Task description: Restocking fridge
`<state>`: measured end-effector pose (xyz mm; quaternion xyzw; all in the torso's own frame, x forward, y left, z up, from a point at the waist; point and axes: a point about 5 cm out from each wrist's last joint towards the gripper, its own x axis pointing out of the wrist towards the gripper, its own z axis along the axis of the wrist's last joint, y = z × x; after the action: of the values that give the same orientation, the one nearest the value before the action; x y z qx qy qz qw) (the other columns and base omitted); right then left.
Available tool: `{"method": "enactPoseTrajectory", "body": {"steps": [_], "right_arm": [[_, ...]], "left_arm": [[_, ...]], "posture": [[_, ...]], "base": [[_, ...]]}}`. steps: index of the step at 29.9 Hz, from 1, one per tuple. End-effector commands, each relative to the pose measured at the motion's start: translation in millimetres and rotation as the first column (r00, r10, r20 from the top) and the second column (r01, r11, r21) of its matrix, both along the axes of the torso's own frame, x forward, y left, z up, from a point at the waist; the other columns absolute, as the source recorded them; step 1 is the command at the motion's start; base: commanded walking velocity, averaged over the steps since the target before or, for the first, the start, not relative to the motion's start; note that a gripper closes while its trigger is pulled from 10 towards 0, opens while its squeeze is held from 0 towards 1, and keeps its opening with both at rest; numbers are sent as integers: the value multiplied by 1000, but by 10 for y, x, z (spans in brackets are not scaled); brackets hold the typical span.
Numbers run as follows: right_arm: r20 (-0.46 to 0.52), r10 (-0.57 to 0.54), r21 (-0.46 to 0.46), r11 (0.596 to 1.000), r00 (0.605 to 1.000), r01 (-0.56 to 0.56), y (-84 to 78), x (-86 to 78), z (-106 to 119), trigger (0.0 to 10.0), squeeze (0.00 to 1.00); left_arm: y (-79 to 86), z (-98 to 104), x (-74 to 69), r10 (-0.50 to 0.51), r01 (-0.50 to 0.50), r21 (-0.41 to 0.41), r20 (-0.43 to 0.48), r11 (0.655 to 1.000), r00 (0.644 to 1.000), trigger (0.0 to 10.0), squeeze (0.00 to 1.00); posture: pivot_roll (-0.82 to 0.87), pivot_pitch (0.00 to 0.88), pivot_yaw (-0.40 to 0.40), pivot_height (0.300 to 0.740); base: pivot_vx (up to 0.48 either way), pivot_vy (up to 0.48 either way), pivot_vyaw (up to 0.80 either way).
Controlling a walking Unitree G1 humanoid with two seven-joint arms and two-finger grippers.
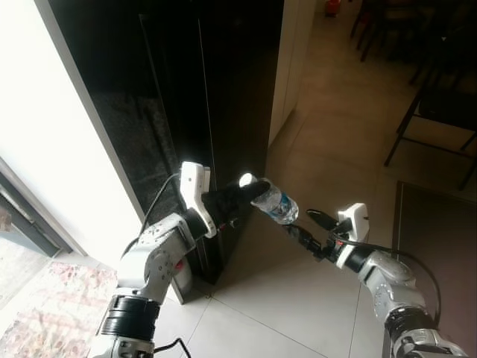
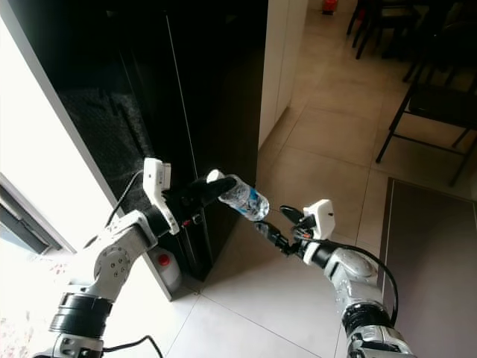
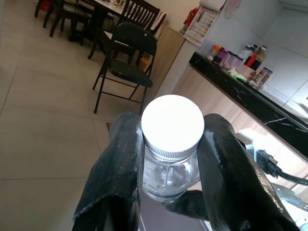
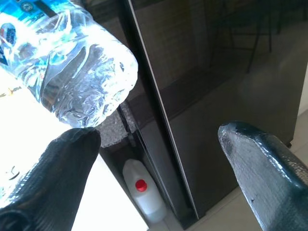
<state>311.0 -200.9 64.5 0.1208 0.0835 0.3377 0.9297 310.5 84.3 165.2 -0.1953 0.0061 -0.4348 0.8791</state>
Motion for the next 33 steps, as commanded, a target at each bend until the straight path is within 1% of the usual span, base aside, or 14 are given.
{"method": "enactPoseTrajectory", "body": {"steps": [1,2,5,9,12,13,17,26,30,33], "right_arm": [[44,11,34,999,999,-12,33,84,136,10000,0],[41,58,33,998,997,-60,90,66,128,10000,0],[32,86,26,996,996,-86,131,49,112,10000,0],[10,107,24,994,994,-107,145,14,69,10000,0],[8,88,11,996,996,-88,122,8,53,10000,0],[7,67,7,998,998,-67,90,13,54,10000,0],[1,51,-1,999,999,-51,34,13,59,10000,0],[2,55,-8,998,998,-55,22,18,78,10000,0],[6,-8,-39,999,1000,8,-77,42,91,10000,0],[19,-76,-63,995,997,77,-164,82,127,10000,0]], "left_arm": [[-44,-27,-47,-43,44,11,-15,999,999,10000,0],[-62,-20,-55,-44,45,6,-15,999,999,10000,0],[-84,3,-57,-42,42,-7,-11,999,999,10000,0],[-110,35,-38,-34,34,-15,-1,999,999,10000,0],[-118,48,-37,-39,39,-15,1,999,999,10000,0],[-118,50,-42,-47,47,-12,2,999,999,10000,0],[-98,47,-47,-48,48,-4,1,999,999,10000,0],[-100,67,-31,-35,35,-9,6,999,999,10000,0],[-90,49,-46,-50,50,1,0,999,999,10000,0],[-67,35,-43,-46,46,13,-1,999,999,10000,0]], "posture": [[15,0,1,740],[15,0,1,740],[15,0,1,740],[19,0,-1,740],[19,0,-1,740],[19,0,-1,740],[17,0,-1,740],[18,0,-2,740],[18,0,-2,740],[18,0,-2,740]], "base": [[0,0,0],[0,0,0],[0,0,0],[0,0,0],[0,0,0],[0,0,0],[0,0,0],[0,0,0],[0,0,0],[0,0,0]]}}
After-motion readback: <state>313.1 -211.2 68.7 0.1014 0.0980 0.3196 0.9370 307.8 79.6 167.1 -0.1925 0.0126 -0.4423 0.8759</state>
